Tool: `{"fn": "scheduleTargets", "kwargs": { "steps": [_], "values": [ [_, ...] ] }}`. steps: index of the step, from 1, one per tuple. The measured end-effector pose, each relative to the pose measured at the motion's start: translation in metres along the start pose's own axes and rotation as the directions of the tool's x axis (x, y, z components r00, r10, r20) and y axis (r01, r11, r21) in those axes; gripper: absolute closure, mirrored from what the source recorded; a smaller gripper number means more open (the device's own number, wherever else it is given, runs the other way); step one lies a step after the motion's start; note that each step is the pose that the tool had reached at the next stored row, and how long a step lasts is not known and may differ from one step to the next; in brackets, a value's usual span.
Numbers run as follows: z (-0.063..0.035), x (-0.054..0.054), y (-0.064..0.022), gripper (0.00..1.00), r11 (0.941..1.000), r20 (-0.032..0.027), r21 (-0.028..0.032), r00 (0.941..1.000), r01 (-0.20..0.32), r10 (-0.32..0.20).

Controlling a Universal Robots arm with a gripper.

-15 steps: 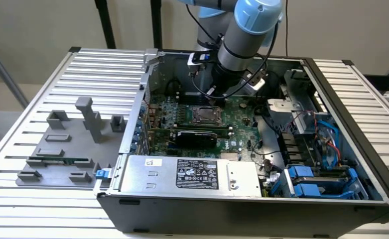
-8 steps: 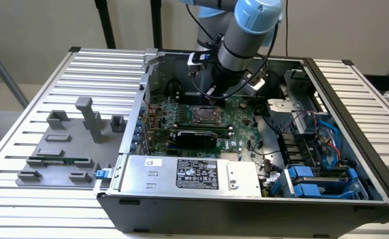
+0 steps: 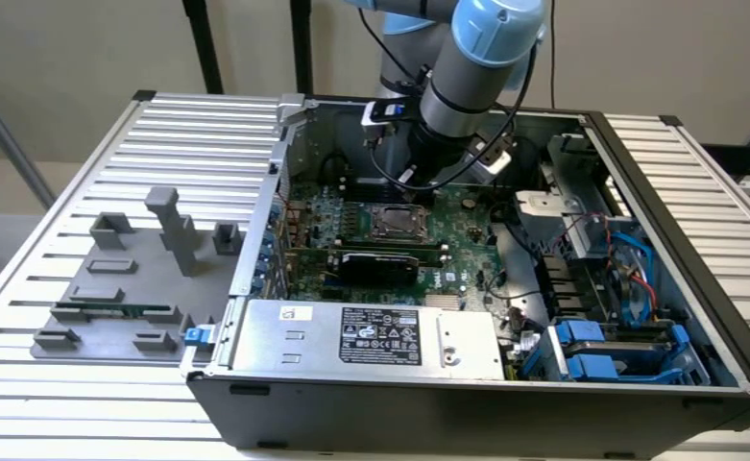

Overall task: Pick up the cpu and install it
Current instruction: 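Install the second cpu locking lever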

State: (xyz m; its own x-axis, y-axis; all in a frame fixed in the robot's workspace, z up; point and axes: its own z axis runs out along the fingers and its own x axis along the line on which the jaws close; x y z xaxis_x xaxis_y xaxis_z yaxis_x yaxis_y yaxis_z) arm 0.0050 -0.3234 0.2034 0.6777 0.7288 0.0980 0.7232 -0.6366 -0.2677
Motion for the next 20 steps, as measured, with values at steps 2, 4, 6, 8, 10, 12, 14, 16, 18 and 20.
{"fn": "scheduleTargets", "kwargs": {
  "steps": [2, 4, 6, 8, 10, 12, 14, 16, 18, 20],
  "values": [
    [0.0000, 0.000, 0.0000, 0.89, 1.0000, -0.0005, 0.0005, 1.0000, 0.000, 0.000],
    [0.0000, 0.000, 0.0000, 0.89, 1.0000, -0.0011, 0.0010, 1.0000, 0.000, 0.000],
    [0.0000, 0.000, 0.0000, 0.89, 1.0000, -0.0015, 0.0014, 1.0000, 0.000, 0.000],
    [-0.0006, -0.002, 0.0016, 0.89, 1.0000, -0.0015, 0.0015, 1.0000, 0.000, 0.000],
    [-0.0023, -0.005, 0.0045, 0.89, 1.0000, -0.0012, 0.0019, 1.0000, -0.001, 0.001],
    [-0.0067, -0.010, 0.0084, 0.89, 1.0000, 0.0002, 0.0036, 1.0000, -0.002, 0.002],
    [-0.0133, -0.015, 0.0121, 0.89, 1.0000, 0.0017, 0.0054, 1.0000, -0.003, 0.003],
    [-0.0211, -0.021, 0.0158, 0.89, 1.0000, 0.0026, 0.0064, 1.0000, -0.004, 0.003],
    [-0.0293, -0.026, 0.0192, 0.89, 1.0000, 0.0027, 0.0067, 1.0000, -0.004, 0.004],
    [-0.0375, -0.031, 0.0225, 0.89, 1.0000, 0.0027, 0.0067, 1.0000, -0.004, 0.004]
  ]
}}
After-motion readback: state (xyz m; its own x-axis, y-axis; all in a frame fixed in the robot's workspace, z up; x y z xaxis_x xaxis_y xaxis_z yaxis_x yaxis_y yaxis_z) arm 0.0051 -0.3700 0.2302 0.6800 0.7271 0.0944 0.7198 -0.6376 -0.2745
